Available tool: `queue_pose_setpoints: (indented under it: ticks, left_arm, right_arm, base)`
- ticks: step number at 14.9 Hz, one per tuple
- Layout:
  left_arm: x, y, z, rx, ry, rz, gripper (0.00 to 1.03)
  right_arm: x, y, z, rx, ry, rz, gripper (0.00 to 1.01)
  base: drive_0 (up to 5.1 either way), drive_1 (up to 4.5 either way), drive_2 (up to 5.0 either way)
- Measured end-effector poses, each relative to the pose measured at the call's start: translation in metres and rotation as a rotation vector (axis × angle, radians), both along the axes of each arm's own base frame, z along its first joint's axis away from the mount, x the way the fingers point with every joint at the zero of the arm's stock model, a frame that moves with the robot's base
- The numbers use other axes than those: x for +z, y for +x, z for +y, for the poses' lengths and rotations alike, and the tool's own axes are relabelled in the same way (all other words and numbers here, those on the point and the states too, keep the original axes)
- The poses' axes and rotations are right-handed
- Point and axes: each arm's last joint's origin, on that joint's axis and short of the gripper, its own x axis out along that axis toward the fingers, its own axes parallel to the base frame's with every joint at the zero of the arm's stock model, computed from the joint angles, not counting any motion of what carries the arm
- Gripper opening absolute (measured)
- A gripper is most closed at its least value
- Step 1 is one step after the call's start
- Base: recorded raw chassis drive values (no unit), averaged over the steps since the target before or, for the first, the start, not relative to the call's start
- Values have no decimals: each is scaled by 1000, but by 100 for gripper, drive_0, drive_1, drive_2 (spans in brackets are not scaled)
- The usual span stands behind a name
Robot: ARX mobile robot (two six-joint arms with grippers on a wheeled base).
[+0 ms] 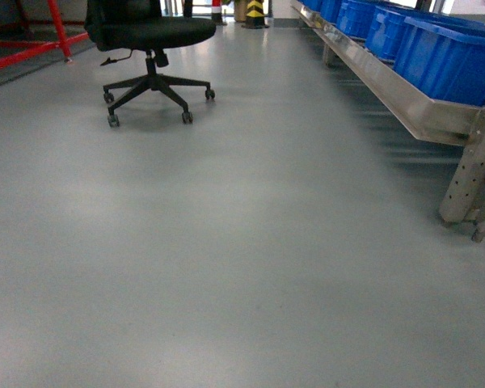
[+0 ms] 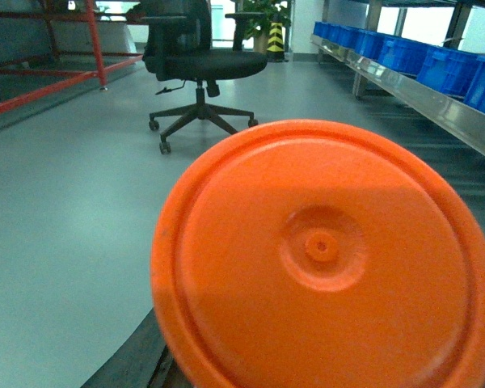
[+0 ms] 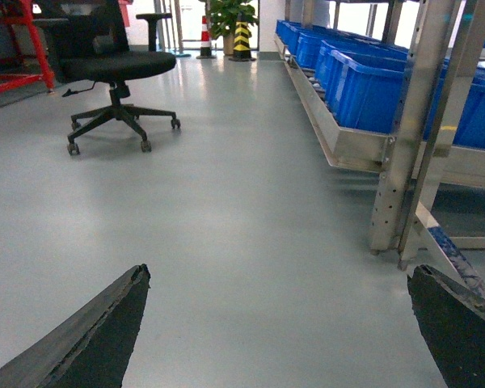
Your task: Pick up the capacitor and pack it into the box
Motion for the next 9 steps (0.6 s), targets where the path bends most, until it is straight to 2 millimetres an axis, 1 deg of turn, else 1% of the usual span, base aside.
queue_pose_setpoints:
  ticks: [9]
  left_arm:
    - [0, 0, 0, -1, 0, 0, 44]
  right_arm:
    - [0, 0, 0, 0, 0, 0, 98]
  base:
    - [-503, 242, 242]
